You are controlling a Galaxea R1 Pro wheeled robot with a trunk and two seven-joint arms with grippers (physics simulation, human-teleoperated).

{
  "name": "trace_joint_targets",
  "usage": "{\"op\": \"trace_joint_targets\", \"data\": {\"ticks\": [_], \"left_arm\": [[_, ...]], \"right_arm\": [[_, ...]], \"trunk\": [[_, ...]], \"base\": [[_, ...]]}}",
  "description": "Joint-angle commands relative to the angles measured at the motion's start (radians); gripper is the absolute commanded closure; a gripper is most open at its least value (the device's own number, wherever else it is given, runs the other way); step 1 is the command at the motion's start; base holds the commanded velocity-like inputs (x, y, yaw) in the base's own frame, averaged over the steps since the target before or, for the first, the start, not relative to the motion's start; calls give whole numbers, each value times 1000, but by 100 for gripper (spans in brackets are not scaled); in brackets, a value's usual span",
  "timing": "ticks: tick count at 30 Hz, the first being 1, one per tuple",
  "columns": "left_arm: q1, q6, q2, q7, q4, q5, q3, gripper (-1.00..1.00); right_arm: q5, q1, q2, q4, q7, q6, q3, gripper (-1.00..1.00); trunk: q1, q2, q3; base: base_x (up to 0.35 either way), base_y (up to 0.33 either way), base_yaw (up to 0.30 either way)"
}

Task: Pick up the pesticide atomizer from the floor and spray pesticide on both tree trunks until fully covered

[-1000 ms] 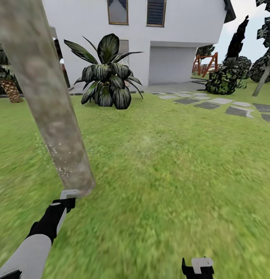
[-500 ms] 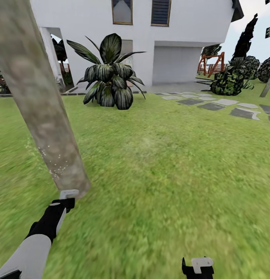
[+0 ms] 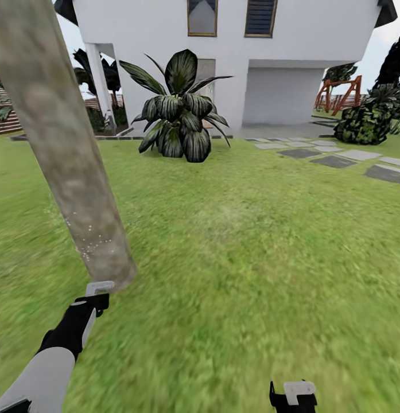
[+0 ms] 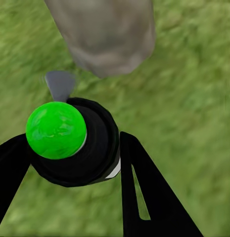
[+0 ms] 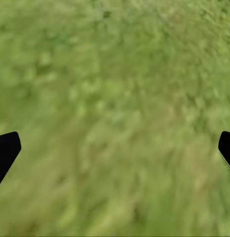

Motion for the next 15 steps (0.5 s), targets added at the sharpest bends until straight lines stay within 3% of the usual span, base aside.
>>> {"op": "trace_joint_targets", "data": {"ticks": [1, 7, 15], "left_arm": [[0, 0, 0, 0, 0, -1, 0, 100], [0, 0, 1, 0, -1, -2, 1, 100], [0, -1, 1, 0, -1, -2, 1, 100]], "right_arm": [[0, 0, 0, 0, 0, 0, 0, -100], [0, 0, 0, 0, 0, 0, 0, -100], [0, 0, 0, 1, 0, 0, 0, -100]], "trunk": [[0, 0, 0], [0, 0, 0], [0, 0, 0]], "base": [[239, -182, 271], [272, -155, 261], [184, -213, 22]]}}
